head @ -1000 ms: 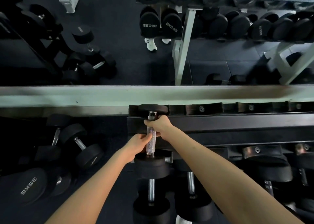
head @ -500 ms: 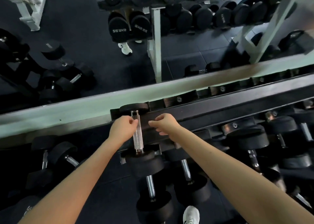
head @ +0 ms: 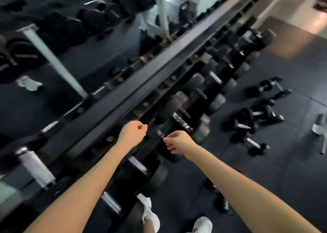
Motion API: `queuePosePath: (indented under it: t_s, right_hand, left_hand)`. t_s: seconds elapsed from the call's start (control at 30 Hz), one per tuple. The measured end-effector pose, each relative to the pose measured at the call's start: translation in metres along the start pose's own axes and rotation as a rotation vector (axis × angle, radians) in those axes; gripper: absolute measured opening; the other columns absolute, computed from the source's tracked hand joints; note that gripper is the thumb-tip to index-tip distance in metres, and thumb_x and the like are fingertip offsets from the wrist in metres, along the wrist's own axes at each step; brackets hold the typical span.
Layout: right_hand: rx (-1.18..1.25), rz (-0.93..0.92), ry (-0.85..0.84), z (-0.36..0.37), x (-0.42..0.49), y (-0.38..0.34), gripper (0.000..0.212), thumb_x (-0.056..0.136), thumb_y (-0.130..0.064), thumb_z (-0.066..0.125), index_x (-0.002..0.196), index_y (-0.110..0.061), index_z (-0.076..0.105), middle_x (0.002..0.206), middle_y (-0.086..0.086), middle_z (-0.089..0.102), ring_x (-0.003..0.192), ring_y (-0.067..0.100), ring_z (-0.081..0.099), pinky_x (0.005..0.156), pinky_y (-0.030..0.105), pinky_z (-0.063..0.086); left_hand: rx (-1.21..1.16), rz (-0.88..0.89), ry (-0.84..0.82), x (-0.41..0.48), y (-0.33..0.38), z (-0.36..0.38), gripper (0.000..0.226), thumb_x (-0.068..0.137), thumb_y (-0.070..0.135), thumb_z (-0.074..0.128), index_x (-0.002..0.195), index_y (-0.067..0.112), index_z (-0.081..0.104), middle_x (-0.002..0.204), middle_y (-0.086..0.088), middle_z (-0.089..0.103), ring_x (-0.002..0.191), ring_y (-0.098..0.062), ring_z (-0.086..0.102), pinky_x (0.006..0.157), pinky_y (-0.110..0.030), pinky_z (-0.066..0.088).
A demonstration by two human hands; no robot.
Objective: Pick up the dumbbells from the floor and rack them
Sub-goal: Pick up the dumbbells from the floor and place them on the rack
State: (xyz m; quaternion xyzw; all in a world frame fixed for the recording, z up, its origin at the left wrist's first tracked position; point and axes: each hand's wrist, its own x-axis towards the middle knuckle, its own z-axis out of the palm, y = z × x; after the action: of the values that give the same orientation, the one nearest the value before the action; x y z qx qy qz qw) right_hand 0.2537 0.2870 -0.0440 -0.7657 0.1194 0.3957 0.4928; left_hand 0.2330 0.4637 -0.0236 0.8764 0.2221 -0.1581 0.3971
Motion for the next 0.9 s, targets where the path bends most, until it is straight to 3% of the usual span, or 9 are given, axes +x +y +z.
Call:
queuePosePath:
  t_s: [0.13,0.23,0.4,0.67,0.9]
  right_hand:
    - [0.176,0.114,0.112,-0.105,-0.026,0.102,0.014,0.089,-0.019,0.062,0.097,-0.008,0.057,0.074,0.004,0.057,0.059,0.012,0.053,0.052,0.022,0.045]
    - [0.296,0.227,0.202,-0.170,-0.044,0.192,0.014,0.089,-0.017,0.062,0.097,-0.007,0.057,0.070,0.005,0.054,0.054,0.012,0.049,0.048,0.022,0.041]
    - [0.474,0.408,0.366,-0.240,-0.057,0.323,0.010,0.089,-0.013,0.062,0.090,-0.006,0.056,0.068,0.007,0.054,0.054,0.014,0.048,0.050,0.024,0.040]
    - [0.701,0.510,0.517,-0.265,0.044,0.474,0.014,0.088,-0.018,0.065,0.085,-0.007,0.057,0.070,0.005,0.058,0.058,0.015,0.052,0.053,0.024,0.045]
    - [0.783,0.583,0.561,-0.251,0.174,0.569,0.019,0.087,-0.021,0.066,0.097,-0.006,0.060,0.071,0.003,0.059,0.061,0.014,0.055,0.059,0.026,0.049]
  left_hand:
    - [-0.052,0.037,-0.153,-0.007,0.064,0.120,0.027,0.090,0.025,0.052,0.072,0.010,0.066,0.067,-0.001,0.068,0.076,-0.029,0.066,0.080,-0.043,0.055]
    - [-0.101,0.023,-0.265,-0.021,0.104,0.215,0.028,0.091,0.024,0.052,0.066,0.014,0.061,0.065,-0.002,0.066,0.066,-0.023,0.060,0.073,-0.037,0.053]
    - [-0.198,-0.084,-0.405,-0.035,0.137,0.356,0.025,0.094,0.021,0.050,0.078,0.006,0.060,0.066,-0.004,0.060,0.060,-0.016,0.052,0.055,-0.025,0.044]
    - [-0.149,-0.237,-0.461,0.030,0.097,0.546,0.030,0.096,0.027,0.047,0.074,0.011,0.059,0.070,-0.005,0.060,0.064,-0.017,0.054,0.060,-0.029,0.049]
    - [0.048,-0.250,-0.565,0.119,0.029,0.686,0.033,0.095,0.032,0.045,0.076,0.010,0.060,0.066,-0.003,0.058,0.058,-0.017,0.051,0.057,-0.030,0.046]
